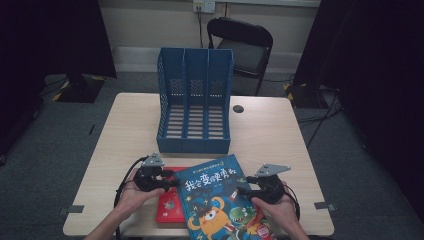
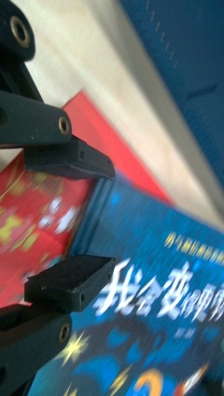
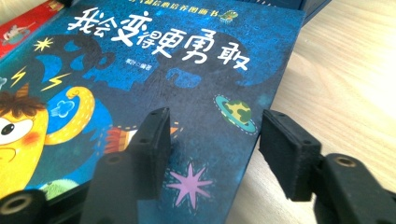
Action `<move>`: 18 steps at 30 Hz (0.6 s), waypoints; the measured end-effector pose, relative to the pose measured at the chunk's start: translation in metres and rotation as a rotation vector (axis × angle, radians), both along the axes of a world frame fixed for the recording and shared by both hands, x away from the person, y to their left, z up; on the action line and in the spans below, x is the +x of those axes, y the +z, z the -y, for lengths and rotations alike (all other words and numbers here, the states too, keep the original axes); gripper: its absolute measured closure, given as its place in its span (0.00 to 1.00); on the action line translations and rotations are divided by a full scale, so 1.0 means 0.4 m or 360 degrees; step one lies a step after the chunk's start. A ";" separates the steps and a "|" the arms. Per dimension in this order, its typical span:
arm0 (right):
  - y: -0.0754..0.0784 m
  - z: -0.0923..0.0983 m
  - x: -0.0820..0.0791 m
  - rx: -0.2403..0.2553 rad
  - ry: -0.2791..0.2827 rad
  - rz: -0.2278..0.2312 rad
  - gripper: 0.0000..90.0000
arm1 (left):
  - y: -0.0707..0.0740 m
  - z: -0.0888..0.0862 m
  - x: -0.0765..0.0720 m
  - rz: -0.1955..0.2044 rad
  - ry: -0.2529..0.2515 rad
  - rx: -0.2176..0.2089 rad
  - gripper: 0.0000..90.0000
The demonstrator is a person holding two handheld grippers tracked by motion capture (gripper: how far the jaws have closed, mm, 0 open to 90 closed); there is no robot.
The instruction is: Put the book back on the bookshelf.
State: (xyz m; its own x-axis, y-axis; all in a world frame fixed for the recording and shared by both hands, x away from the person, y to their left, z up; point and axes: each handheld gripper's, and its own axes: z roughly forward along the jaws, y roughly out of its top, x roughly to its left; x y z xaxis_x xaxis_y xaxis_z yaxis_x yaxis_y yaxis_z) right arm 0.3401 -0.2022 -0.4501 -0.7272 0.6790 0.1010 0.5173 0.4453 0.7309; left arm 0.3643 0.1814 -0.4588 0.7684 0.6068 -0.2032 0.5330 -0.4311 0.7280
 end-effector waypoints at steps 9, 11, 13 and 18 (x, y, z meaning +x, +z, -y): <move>-0.002 -0.015 0.005 -0.0014 0.0003 0.0018 0.40 | -0.008 0.015 -0.065 -0.0024 -0.0084 -0.0055 0.40; -0.002 -0.015 0.006 -0.0016 0.0001 0.0016 0.40 | -0.010 0.019 -0.068 -0.0014 -0.0092 -0.0061 0.39; -0.002 -0.015 0.006 -0.0021 0.0007 0.0020 0.40 | -0.010 0.035 -0.074 0.0013 -0.0098 -0.0045 0.38; -0.001 -0.016 0.002 -0.0033 0.0008 0.0032 0.39 | -0.015 0.039 -0.064 0.0042 -0.0060 -0.0059 0.39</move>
